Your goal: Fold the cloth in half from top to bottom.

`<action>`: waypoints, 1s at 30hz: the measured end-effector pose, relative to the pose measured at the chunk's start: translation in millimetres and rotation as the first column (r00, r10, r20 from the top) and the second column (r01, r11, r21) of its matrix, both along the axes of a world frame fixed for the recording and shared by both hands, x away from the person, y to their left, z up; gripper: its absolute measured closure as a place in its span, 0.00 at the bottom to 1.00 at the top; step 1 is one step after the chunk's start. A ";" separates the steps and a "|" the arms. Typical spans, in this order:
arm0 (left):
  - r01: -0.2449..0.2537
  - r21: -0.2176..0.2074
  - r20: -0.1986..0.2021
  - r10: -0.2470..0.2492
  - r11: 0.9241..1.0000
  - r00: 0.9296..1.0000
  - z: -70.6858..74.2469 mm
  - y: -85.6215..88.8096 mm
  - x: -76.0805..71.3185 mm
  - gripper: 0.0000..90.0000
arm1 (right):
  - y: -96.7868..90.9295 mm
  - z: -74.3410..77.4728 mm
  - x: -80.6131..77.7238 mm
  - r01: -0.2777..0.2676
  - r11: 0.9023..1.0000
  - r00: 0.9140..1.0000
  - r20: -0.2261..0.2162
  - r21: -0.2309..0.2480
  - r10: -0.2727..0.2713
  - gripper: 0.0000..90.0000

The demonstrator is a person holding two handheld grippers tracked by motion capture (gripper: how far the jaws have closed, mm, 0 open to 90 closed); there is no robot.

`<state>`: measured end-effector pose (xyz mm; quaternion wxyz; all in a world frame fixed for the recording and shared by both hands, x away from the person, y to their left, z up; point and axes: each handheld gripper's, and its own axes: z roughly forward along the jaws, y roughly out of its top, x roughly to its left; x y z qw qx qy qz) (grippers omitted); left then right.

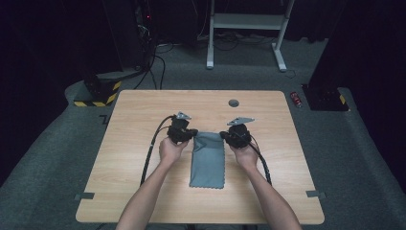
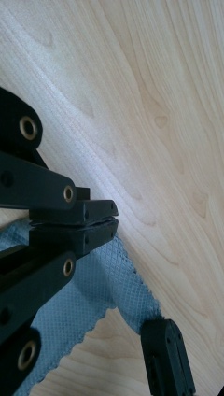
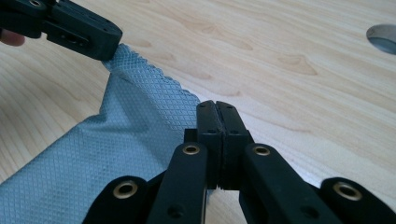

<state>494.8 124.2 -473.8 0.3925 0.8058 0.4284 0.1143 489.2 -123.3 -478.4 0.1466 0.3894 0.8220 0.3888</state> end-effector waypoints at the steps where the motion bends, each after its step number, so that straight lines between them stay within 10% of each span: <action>1: 0.007 0.001 0.004 -0.007 1.000 1.000 0.0 0.1 -2.4 0.98 | -0.7 -1.6 -1.5 0.002 1.000 1.000 -0.006 0.004 -0.002 0.99; 30: 0.088 -0.020 0.044 -0.087 0.996 0.995 -15.6 4.1 -65.0 0.99 | -8.5 -13.1 -59.1 -0.105 0.994 0.994 0.019 -0.004 0.105 0.99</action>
